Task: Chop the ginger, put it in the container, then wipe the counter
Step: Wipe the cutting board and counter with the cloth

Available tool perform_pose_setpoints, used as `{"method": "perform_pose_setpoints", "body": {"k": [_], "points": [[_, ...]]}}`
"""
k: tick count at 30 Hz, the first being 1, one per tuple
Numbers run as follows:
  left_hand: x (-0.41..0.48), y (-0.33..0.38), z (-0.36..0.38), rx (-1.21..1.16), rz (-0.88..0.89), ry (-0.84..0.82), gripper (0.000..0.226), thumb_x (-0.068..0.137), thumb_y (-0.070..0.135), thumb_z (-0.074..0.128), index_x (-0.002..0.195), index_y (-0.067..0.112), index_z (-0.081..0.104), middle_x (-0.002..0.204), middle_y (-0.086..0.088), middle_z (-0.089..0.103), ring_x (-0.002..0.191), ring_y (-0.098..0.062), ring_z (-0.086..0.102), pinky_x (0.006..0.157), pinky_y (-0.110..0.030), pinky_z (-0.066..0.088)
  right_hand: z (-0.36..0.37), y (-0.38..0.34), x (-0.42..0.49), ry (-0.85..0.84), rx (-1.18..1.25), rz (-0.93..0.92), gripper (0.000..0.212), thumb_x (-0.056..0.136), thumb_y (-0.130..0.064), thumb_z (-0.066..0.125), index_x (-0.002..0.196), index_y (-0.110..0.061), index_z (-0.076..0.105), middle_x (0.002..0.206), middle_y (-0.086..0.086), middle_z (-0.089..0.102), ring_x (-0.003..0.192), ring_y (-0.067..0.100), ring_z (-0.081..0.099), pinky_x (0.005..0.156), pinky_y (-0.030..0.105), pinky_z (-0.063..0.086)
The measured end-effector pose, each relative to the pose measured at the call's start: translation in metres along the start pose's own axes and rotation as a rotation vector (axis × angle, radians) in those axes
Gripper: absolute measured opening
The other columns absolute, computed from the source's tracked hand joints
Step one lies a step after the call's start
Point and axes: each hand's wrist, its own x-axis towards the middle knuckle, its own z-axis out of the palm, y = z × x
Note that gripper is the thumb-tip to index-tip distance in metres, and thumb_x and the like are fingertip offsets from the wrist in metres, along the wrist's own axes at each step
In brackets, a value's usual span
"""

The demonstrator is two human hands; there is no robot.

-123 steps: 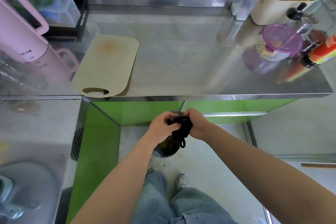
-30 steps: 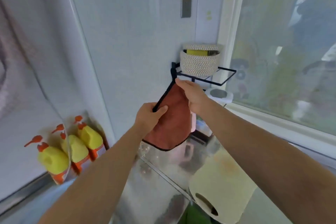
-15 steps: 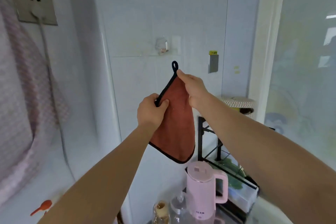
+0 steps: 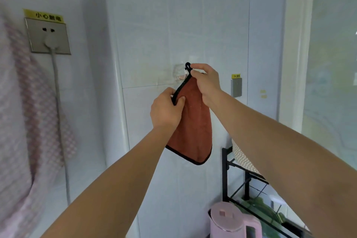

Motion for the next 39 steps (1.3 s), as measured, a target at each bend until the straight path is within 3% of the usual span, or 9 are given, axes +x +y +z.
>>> {"method": "perform_pose_setpoints", "body": {"k": [5,8,14,17,19,23,29,34,39], "points": [[-0.005,-0.007,0.006,-0.027,-0.007,0.002,0.016,0.091,0.034,0.058,0.091,0.018,0.060,0.079,0.002,0.063,0.070,-0.016,0.057,0.062,-0.029,0.044,-0.001,0.001,0.001,-0.106,-0.009,-0.043,0.024,0.092,-0.003,0.054,0.108,-0.014,0.068,0.089,-0.003,0.067,0.065,-0.004,0.064,0.063,0.012,0.048],[-0.005,-0.010,0.008,-0.024,-0.012,0.002,0.015,0.091,0.034,0.058,0.090,0.019,0.060,0.078,0.003,0.063,0.069,-0.015,0.057,0.061,-0.028,0.044,-0.003,0.004,0.003,-0.135,-0.050,-0.051,0.026,0.092,-0.006,0.055,0.111,-0.017,0.068,0.091,0.001,0.064,0.077,0.006,0.061,0.070,0.017,0.048],[-0.007,-0.017,0.008,-0.006,-0.044,-0.014,0.017,0.091,0.037,0.059,0.086,0.020,0.059,0.077,0.003,0.063,0.067,-0.014,0.057,0.059,-0.027,0.043,-0.003,-0.001,0.009,-0.241,-0.241,-0.132,0.028,0.093,-0.007,0.051,0.113,-0.020,0.064,0.086,0.000,0.058,0.078,0.012,0.057,0.062,0.013,0.044],[-0.008,-0.018,0.008,0.008,-0.057,-0.020,0.019,0.091,0.036,0.058,0.084,0.019,0.058,0.074,0.005,0.061,0.065,-0.012,0.055,0.055,-0.025,0.039,-0.001,-0.006,0.013,-0.256,-0.279,-0.085,0.025,0.092,-0.008,0.051,0.113,-0.017,0.061,0.089,0.004,0.060,0.082,0.015,0.062,0.063,0.017,0.045],[-0.008,-0.018,0.008,0.015,-0.058,-0.023,0.020,0.091,0.036,0.059,0.083,0.018,0.058,0.074,0.005,0.060,0.065,-0.012,0.055,0.054,-0.025,0.038,0.000,-0.011,0.014,-0.267,-0.306,-0.050,0.022,0.092,-0.010,0.051,0.111,-0.012,0.059,0.089,0.000,0.059,0.074,0.007,0.059,0.060,0.014,0.043],[-0.009,-0.019,0.009,0.037,-0.070,-0.033,0.020,0.090,0.034,0.059,0.079,0.018,0.055,0.069,0.006,0.056,0.063,-0.014,0.053,0.053,-0.026,0.037,0.003,-0.006,0.013,-0.311,-0.321,0.053,0.004,0.089,-0.010,0.054,0.088,-0.013,0.052,0.095,0.002,0.056,0.097,0.019,0.058,0.069,0.021,0.039],[-0.022,-0.032,0.012,0.052,-0.125,-0.092,0.019,0.090,0.037,0.060,0.094,0.019,0.063,0.081,0.004,0.063,0.074,-0.017,0.060,0.063,-0.028,0.046,-0.003,0.022,-0.003,-0.261,-0.179,0.108,0.031,0.095,-0.024,0.055,0.123,-0.018,0.044,0.105,0.011,0.059,0.085,0.016,0.057,0.070,0.025,0.048],[-0.052,-0.042,0.015,0.123,-0.205,-0.193,0.019,0.088,0.037,0.060,0.088,0.018,0.060,0.077,0.004,0.061,0.072,-0.017,0.059,0.058,-0.026,0.042,-0.026,0.045,-0.034,-0.331,-0.263,0.236,0.034,0.097,-0.032,0.054,0.123,-0.011,0.052,0.095,-0.004,0.059,0.076,0.001,0.055,0.050,0.006,0.044],[-0.097,-0.060,0.024,0.119,-0.360,-0.339,0.013,0.085,0.029,0.061,0.081,0.016,0.059,0.076,-0.003,0.068,0.070,-0.023,0.065,0.060,-0.030,0.050,-0.059,0.082,-0.074,-0.408,-0.379,0.356,0.036,0.095,-0.029,0.057,0.125,-0.010,0.055,0.109,0.003,0.062,0.085,0.008,0.060,0.064,0.014,0.046]]}}
